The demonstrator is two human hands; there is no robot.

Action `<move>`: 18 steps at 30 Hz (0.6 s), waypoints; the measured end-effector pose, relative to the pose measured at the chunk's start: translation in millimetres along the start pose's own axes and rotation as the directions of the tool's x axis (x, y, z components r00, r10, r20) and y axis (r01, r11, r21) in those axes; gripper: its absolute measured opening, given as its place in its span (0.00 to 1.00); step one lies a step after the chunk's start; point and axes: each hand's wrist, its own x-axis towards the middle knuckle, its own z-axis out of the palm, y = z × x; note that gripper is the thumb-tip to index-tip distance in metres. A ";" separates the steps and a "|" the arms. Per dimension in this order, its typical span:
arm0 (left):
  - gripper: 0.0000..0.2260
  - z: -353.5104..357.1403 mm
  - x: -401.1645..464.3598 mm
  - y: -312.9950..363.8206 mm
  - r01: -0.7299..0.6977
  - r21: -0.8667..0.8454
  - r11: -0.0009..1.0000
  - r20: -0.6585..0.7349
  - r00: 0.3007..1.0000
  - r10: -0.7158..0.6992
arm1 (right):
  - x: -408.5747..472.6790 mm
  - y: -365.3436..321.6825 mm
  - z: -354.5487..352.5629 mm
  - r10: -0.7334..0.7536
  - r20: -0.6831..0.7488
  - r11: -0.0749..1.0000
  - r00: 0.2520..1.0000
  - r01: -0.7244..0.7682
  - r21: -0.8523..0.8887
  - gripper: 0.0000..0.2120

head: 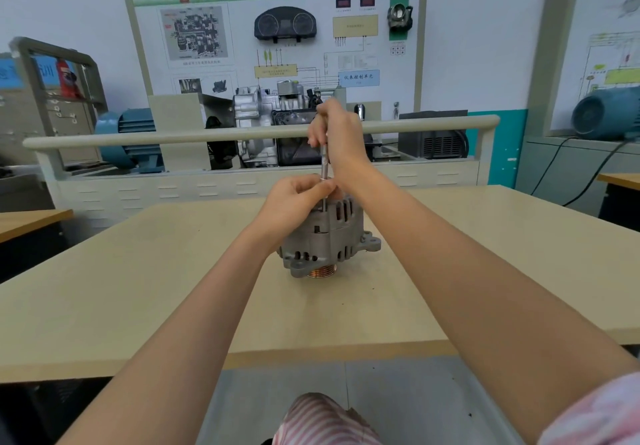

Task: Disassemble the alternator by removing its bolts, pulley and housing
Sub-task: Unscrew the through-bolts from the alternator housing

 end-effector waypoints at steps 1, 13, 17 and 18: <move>0.10 -0.5 0.4 -0.6 0.004 -0.007 1.000 0.004 1.000 -0.004 | 2.9 -1.6 -0.5 0.043 -0.011 0.995 0.999 -0.042 0.085 0.24; 0.16 4.6 -0.4 -3.9 -0.008 0.056 0.998 -0.153 0.988 0.016 | -19.6 21.7 5.7 -0.496 -0.087 0.441 0.864 0.164 -0.883 0.11; 0.07 5.4 -1.5 -2.6 -0.065 0.038 0.997 -0.051 0.996 0.067 | -7.7 18.2 -11.8 -0.386 -0.096 0.711 0.918 0.229 -0.665 0.22; 0.07 5.1 -0.8 -3.1 -0.073 0.027 0.997 -0.034 0.997 0.074 | -6.6 19.4 -14.8 -0.374 -0.100 0.749 0.922 0.236 -0.620 0.22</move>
